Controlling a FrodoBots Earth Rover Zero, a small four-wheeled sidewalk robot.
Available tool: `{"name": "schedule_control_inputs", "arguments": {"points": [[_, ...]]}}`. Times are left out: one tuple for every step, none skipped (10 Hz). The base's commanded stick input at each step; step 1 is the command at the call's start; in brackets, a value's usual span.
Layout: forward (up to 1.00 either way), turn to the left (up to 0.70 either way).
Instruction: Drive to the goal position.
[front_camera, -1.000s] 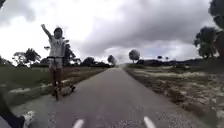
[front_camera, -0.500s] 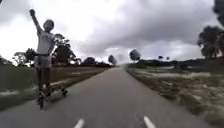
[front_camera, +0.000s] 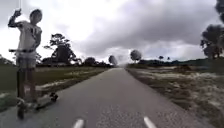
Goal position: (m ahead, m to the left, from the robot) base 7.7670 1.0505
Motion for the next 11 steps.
{"name": "schedule_control_inputs", "arguments": {"points": [[0.70, 0.00], [0.70, 0.00], [0.70, 0.00], [0.70, 0.00], [0.70, 0.00], [0.70, 0.00], [0.70, 0.00], [0.70, 0.00], [0.70, 0.00], [0.70, 0.00], [0.70, 0.00]]}}
